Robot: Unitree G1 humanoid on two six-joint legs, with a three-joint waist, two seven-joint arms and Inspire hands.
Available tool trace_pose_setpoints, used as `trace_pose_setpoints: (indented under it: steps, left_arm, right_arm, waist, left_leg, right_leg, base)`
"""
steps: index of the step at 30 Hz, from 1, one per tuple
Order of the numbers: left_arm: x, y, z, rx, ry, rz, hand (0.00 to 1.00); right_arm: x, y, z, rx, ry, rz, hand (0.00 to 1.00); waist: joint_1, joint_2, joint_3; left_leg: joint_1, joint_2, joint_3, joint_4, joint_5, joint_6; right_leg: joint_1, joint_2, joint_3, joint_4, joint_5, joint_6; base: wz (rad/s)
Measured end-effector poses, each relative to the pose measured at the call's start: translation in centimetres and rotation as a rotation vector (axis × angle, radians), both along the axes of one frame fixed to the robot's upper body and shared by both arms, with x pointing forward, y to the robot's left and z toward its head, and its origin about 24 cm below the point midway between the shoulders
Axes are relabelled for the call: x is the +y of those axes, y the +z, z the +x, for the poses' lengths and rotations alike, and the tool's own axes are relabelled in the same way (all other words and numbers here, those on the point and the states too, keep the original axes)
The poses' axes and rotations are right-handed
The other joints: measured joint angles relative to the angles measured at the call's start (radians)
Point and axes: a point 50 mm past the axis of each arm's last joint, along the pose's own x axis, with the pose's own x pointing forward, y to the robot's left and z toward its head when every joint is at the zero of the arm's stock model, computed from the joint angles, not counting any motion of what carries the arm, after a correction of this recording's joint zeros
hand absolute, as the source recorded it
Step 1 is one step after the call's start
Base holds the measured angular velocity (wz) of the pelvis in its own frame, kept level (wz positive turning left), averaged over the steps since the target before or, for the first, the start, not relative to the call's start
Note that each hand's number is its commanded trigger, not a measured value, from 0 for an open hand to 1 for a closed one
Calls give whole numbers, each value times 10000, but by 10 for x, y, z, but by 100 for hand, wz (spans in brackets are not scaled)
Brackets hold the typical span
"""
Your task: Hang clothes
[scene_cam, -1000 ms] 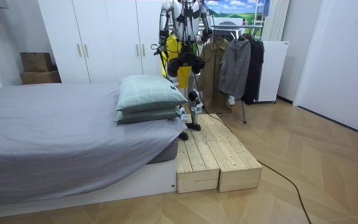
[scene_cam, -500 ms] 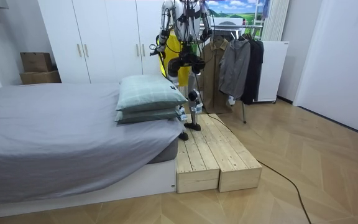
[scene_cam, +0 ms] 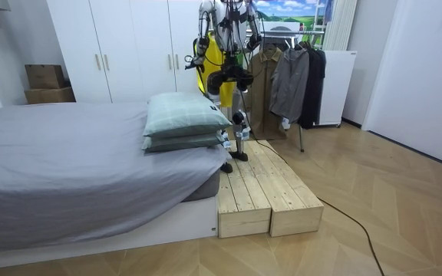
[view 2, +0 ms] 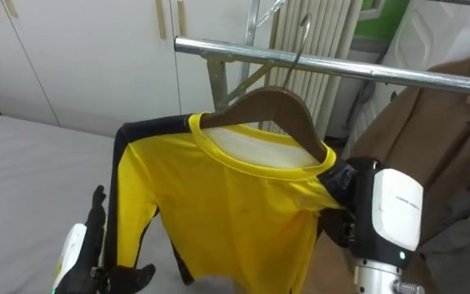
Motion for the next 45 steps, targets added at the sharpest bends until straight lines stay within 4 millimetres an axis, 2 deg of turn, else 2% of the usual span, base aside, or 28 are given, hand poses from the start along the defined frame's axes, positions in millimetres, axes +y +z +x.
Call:
trace_pose_setpoints:
  steps: [7, 8, 9, 11, 17, 21, 27, 31, 38, 40, 41, 45]
  left_arm:
    - [3, 6, 3, -282, 176, -73, 0]
    - [3, 6, 3, -306, 198, -73, 0]
    - [4, 6, 3, -305, 246, -66, 0]
    - [5, 7, 3, -318, 232, -35, 0]
    - [7, 6, 3, -158, 101, -61, 0]
    - [8, 6, 4, -74, -6, -83, 0]
    - [7, 9, 7, -134, -164, -97, 0]
    - [8, 9, 7, -125, -160, -56, 0]
    - [13, 9, 7, -2, -229, 1, 0]
    - [13, 9, 7, 21, -268, 27, 0]
    - [15, 10, 7, 25, -293, 58, 0]
    - [15, 11, 9, -28, -354, 117, 0]
  right_arm:
    - [-6, 0, 1, 149, -179, 784, 100]
    - [-7, -1, 4, 187, -216, 804, 100]
    - [-8, -2, 9, 266, -264, 775, 100]
    - [-14, -2, 13, 386, -428, 714, 100]
    - [-34, -4, 15, 907, -813, 942, 100]
    - [-37, -2, 18, 1114, -632, 881, 100]
    - [-47, 18, 40, 1118, -330, 292, 100]
    - [-49, 20, 50, 1275, -307, 405, 100]
    - [-58, 16, 62, 2208, -175, 1262, 100]
    - [-61, 20, 66, 2241, -73, 1298, 100]
    - [-61, 23, 69, 2232, -9, 1468, 100]
    - [-62, 30, 80, 2263, 126, 1803, 100]
  waist:
    - [110, 3, 1]
    - [134, -10, 8]
    - [204, -18, 13]
    - [181, -26, 17]
    - [188, -60, 39]
    - [209, -100, 62]
    - [219, -230, 122]
    - [239, -243, 125]
    - [290, -508, 120]
    - [296, -563, 121]
    - [305, -612, 117]
    - [336, -699, 111]
  left_leg:
    - [11, 19, -19, -36, 0, 0]
    - [61, 20, 14, -37, 0, 0]
    - [121, 14, 66, -39, 0, 0]
    - [118, 7, -5, -47, -1, 0]
    - [70, 1, -424, -48, -1, 0]
    - [49, -4, -482, -49, 0, 0]
    - [-29, -9, -649, -57, 7, -12]
    - [-29, -20, -711, -66, 12, -19]
    - [-51, -21, -772, -122, 32, -48]
    - [-56, -22, -788, -122, 32, -48]
    - [-45, -22, -796, -120, 32, -48]
    - [-35, -31, -882, -97, 32, -49]
  right_leg:
    - [57, -25, -91, -144, 28, -24]
    - [58, -106, -620, -182, 48, -70]
    - [65, -240, -1339, -242, 58, -152]
    - [99, -375, -1659, -301, 50, -189]
    - [231, -408, -1789, -341, 62, -210]
    - [207, -419, -1861, -326, 41, -233]
    - [119, -464, -2041, -320, 42, -234]
    - [146, -491, -2089, -343, 42, -234]
    - [123, -513, -2202, -346, 41, -234]
    - [119, -534, -2295, -343, 41, -234]
    - [126, -569, -2489, -351, 41, -236]
    - [209, -606, -2575, -419, 53, -250]
  base:
    - [-1]
    - [-17]
    - [-18]
    - [1]
    - [10]
    - [4]
    - [7]
    - [5]
    - [3]
    - [2]
    - [0]
    - [5]
